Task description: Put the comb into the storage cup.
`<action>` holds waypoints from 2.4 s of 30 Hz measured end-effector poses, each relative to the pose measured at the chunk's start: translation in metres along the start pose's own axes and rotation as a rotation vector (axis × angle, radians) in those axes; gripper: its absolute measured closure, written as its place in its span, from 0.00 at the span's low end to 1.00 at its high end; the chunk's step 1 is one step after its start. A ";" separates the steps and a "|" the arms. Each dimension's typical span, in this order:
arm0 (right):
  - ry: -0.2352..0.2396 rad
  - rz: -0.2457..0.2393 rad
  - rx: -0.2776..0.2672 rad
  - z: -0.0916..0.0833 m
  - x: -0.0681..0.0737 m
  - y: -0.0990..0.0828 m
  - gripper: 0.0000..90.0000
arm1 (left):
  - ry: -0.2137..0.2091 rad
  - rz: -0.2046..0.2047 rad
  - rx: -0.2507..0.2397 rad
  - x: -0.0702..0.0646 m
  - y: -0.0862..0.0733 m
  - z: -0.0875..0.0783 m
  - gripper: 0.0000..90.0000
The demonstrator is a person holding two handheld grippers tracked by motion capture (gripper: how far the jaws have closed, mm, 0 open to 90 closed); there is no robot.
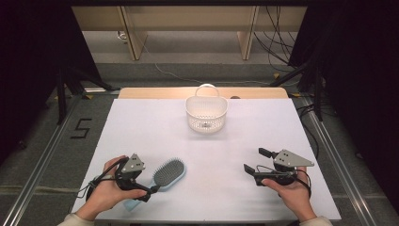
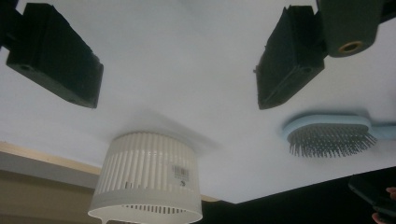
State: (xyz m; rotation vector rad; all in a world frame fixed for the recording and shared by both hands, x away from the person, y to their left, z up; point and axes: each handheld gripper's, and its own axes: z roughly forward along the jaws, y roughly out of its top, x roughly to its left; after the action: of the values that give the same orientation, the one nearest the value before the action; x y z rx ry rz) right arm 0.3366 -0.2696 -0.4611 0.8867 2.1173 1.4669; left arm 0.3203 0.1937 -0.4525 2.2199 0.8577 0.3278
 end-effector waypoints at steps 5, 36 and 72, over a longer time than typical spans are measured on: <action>0.000 -0.002 0.004 -0.002 0.001 0.000 0.18 | -0.007 0.009 0.017 0.001 0.001 0.001 0.01; -0.008 -0.014 0.005 -0.010 0.004 -0.003 0.18 | -0.059 0.113 0.441 -0.002 0.005 0.030 0.19; -0.005 -0.014 0.009 -0.009 0.004 -0.003 0.17 | -0.045 0.102 0.624 -0.006 0.027 0.042 0.61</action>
State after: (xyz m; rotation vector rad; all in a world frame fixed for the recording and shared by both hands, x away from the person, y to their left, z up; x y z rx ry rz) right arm 0.3265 -0.2735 -0.4608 0.8758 2.1236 1.4482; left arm 0.3479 0.1530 -0.4628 2.8392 0.9098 0.0524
